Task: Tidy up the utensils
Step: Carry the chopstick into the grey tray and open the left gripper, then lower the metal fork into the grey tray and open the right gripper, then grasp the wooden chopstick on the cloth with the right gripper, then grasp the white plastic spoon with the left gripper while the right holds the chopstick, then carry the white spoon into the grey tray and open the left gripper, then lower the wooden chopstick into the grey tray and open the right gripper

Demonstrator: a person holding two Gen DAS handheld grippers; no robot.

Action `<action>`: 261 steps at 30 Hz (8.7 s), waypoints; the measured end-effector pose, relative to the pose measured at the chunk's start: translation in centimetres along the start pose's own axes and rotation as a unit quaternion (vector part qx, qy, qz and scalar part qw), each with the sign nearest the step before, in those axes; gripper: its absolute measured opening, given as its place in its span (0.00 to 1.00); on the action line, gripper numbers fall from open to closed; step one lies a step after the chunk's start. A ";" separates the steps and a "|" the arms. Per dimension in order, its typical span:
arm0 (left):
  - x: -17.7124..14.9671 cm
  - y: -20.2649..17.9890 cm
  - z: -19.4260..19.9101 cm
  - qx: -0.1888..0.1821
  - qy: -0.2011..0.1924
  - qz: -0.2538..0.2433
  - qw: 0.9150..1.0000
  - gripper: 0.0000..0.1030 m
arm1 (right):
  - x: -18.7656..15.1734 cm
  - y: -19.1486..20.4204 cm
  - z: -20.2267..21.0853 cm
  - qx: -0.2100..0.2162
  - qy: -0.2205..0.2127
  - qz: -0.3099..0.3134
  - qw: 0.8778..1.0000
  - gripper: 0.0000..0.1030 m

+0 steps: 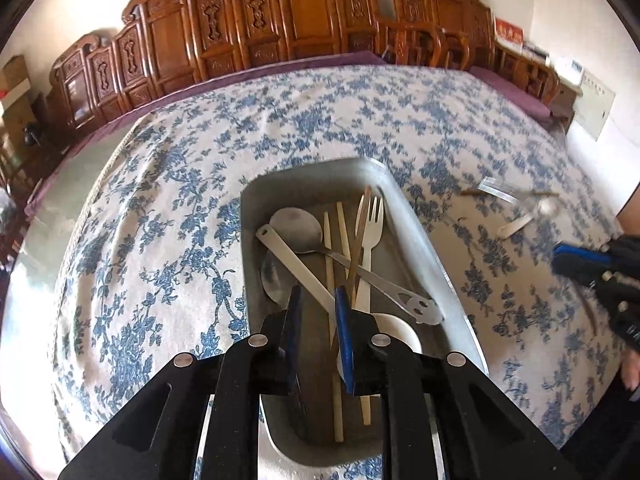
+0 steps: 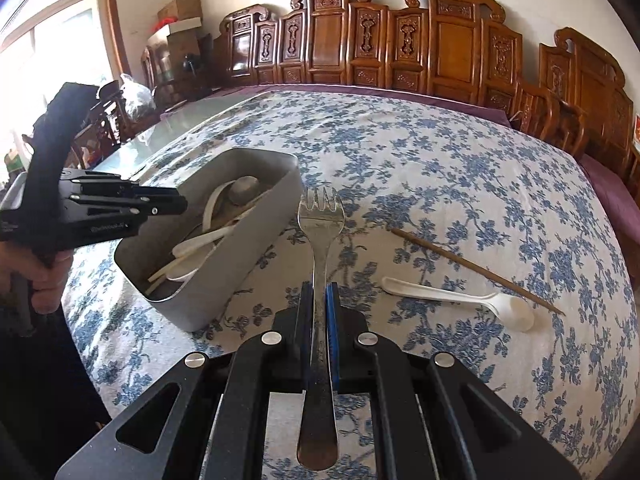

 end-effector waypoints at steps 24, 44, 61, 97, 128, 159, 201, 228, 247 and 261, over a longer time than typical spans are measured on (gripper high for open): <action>-0.5 6.1 1.7 -0.002 -0.051 0.054 0.997 0.19 | 4.1 6.3 -1.4 0.019 0.001 0.016 1.000 0.08; -0.5 10.3 1.9 0.023 -0.056 0.109 0.992 0.59 | 9.2 10.6 -6.8 0.029 0.028 0.013 0.999 0.08; -0.5 10.4 1.9 0.021 -0.054 0.110 0.992 0.59 | 8.5 11.2 -11.1 0.047 0.073 -0.033 0.996 0.09; 0.3 -2.4 2.6 -0.032 -0.075 -0.003 0.997 0.59 | 2.8 -14.6 -6.5 -0.095 0.106 -0.011 0.990 0.27; 2.2 -10.7 2.3 -0.087 -0.063 -0.072 0.992 0.59 | -1.9 -21.2 -1.2 -0.124 0.063 -0.124 0.983 0.06; 6.4 -21.8 -8.7 -0.082 0.079 -0.209 0.971 0.24 | -4.9 -21.8 -0.3 -0.088 0.017 -0.152 0.984 0.06; 3.3 -12.6 1.9 -0.062 0.018 -0.091 0.994 0.03 | -2.6 -9.8 1.8 -0.036 -0.020 -0.117 0.992 0.06; -0.5 -0.9 -1.9 -0.015 0.059 0.049 0.997 0.03 | -2.2 -6.8 1.5 -0.015 -0.022 -0.096 0.995 0.06; -0.2 -1.4 -1.5 -0.023 0.059 0.050 0.997 0.12 | -1.8 -6.1 1.9 -0.007 -0.027 -0.094 0.995 0.06; -2.7 0.3 3.7 -0.028 0.005 0.059 0.998 0.16 | 0.7 -1.1 2.3 -0.008 -0.035 -0.033 0.999 0.06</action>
Point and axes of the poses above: each gripper's, at about its wrist camera, not at the fingertips, and z roughly against the way its jaws point, y to its left, x to its top, the point moved 6 cm from there along -z, roughly the way its jaws point, and after that the axes turned 11 degrees about y, right-handed, at the moved point
